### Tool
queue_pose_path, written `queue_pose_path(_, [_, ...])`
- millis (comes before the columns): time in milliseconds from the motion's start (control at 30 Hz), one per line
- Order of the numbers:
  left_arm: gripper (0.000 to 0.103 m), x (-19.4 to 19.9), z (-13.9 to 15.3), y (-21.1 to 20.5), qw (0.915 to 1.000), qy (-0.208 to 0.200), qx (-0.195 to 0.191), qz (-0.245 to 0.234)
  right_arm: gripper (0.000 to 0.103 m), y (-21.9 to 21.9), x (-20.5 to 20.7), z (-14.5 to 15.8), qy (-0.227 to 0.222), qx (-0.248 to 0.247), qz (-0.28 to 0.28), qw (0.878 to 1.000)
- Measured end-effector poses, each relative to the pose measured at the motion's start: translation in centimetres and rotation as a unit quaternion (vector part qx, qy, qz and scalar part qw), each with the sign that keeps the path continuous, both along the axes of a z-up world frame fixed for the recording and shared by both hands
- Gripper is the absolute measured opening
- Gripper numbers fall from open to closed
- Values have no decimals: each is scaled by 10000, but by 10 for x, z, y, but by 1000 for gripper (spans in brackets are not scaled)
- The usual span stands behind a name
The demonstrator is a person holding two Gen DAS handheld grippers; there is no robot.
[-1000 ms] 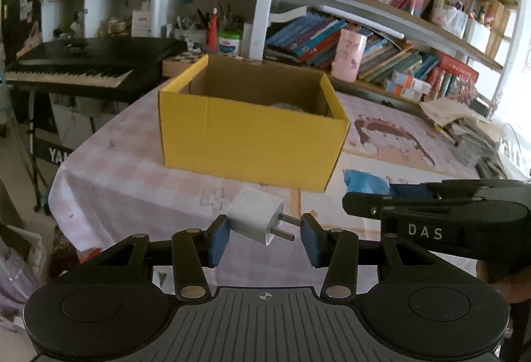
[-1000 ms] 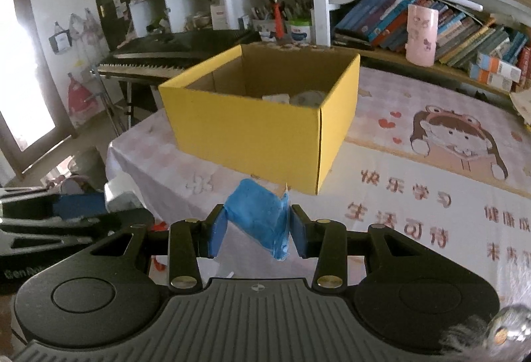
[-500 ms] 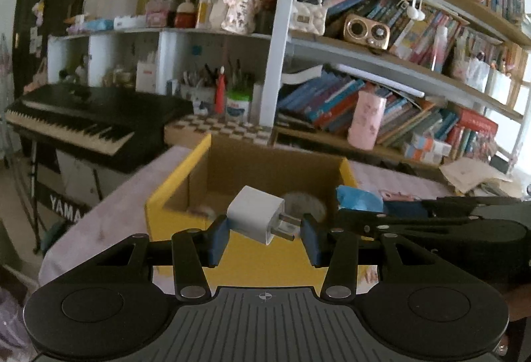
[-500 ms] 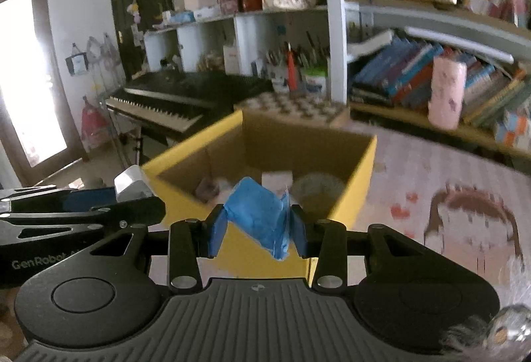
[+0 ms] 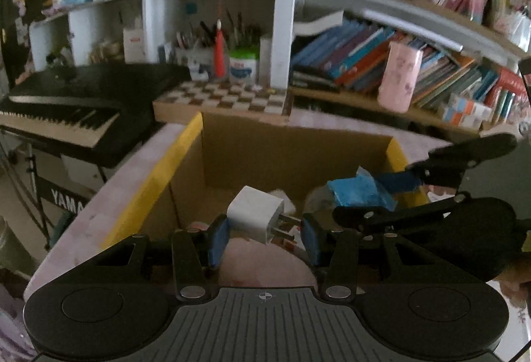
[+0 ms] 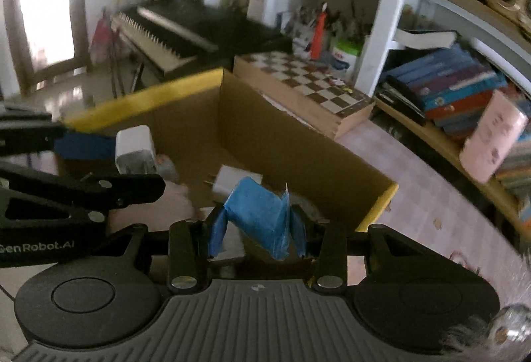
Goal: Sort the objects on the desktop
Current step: 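Lower the charger and cable into the yellow box and open both tools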
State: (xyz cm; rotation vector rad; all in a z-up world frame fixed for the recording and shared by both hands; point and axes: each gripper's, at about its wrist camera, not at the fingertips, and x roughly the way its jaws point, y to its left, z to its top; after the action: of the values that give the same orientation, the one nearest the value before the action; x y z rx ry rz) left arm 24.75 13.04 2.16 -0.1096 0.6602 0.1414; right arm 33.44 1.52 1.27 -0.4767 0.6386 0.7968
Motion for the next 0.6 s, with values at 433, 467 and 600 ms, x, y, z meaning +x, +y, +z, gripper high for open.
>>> queue_pose_path(433, [64, 23, -8, 8, 9994, 259, -217, 102, 47, 2, 23, -11, -82, -292, 27, 9995])
queue_pose_path(467, [69, 20, -6, 9, 9994, 169, -280, 95, 50, 0, 24, -10, -84, -242, -13, 9997])
queue_pose_path(600, [74, 8, 6, 4, 9993, -192, -316, 62, 50, -10, 19, -4, -50, -14, -170, 9998])
